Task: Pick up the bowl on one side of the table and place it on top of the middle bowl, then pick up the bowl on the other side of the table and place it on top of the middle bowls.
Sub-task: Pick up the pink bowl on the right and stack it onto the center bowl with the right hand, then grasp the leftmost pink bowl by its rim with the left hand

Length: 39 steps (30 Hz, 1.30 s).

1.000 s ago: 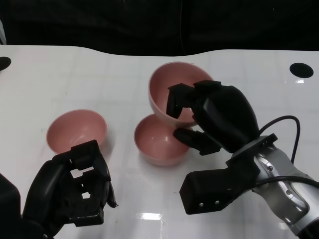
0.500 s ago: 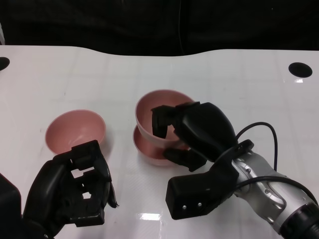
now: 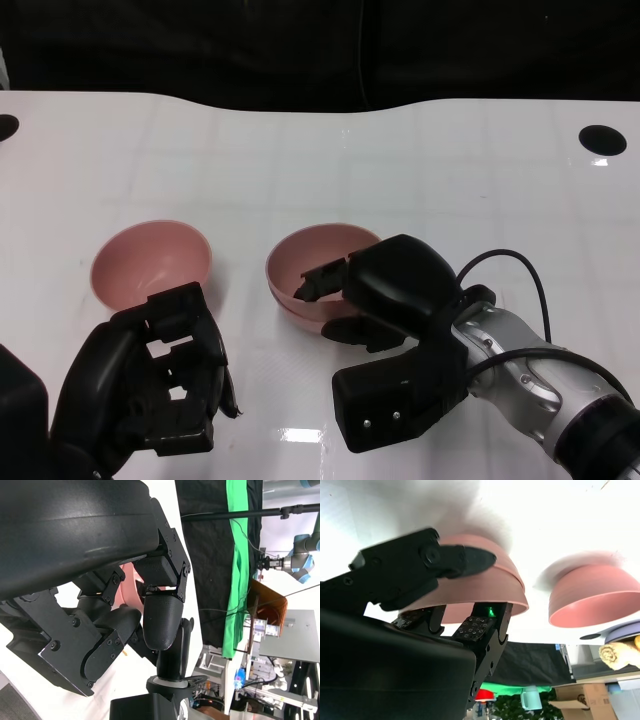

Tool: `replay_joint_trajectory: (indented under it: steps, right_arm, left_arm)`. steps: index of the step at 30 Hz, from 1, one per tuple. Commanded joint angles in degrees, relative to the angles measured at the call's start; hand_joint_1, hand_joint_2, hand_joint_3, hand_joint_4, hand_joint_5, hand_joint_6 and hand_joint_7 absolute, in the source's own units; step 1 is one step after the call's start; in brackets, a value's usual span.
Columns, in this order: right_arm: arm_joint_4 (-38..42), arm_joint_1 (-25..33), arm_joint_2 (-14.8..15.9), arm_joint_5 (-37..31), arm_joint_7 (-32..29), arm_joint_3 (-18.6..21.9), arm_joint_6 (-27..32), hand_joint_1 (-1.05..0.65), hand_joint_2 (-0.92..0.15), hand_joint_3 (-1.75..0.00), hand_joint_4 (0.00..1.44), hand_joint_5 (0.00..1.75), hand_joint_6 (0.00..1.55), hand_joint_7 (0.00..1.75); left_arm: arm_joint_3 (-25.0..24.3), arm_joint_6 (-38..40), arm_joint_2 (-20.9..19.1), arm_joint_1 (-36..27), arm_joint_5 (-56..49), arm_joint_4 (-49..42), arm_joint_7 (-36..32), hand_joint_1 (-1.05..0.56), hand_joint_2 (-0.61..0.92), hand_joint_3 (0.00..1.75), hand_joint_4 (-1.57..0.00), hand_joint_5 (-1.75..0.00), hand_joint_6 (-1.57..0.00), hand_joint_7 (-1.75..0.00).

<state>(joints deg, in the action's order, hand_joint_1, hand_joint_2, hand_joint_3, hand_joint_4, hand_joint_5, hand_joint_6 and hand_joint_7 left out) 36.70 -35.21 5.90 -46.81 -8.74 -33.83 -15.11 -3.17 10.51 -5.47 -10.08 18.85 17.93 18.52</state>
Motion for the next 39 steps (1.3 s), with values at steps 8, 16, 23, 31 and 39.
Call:
replay_joint_trajectory:
  steps: [8,16,23,31,39]
  right_arm:
    - [-6.97,1.4,3.05,1.25,1.65,1.52,0.44,-0.52,-0.92,-0.31,0.62,0.38,0.74,0.0]
    - [-21.44,8.02,6.75,4.16,4.83,5.38,1.05,-0.54,-0.92,-0.26,0.56,0.39,0.65,0.0]
    - [-29.91,15.87,9.83,9.98,3.65,11.02,-4.56,-0.53,-0.92,-0.22,0.28,0.7,0.58,0.0]
    - [-33.83,25.25,12.21,21.28,4.68,17.57,-13.91,-0.47,-0.92,-0.17,0.31,0.99,0.71,0.09]
    - [-35.75,34.03,12.42,39.03,12.59,21.84,-19.08,-0.3,-0.91,-0.19,0.52,1.02,0.77,0.48]
  left_arm:
    - [-0.29,-0.35,-0.41,0.13,-0.61,0.07,-1.02,-0.08,0.31,1.56,-0.92,-1.68,-0.91,-1.51]
    - [-0.69,-1.05,-0.91,0.31,-0.21,-0.56,-0.29,-0.07,0.32,1.56,-0.91,-1.7,-0.9,-1.51]
    - [-0.67,-2.74,-0.83,0.84,-0.31,-1.77,0.07,-0.08,0.3,1.58,-0.91,-1.72,-0.89,-1.54]
    - [-0.32,-1.94,-0.92,1.08,-0.97,-1.43,-0.85,-0.09,0.31,1.57,-0.9,-1.74,-0.88,-1.56]
    - [-1.13,-0.75,-0.9,-0.02,0.29,0.61,-1.26,-0.07,0.31,1.54,-0.89,-1.74,-0.87,-1.55]
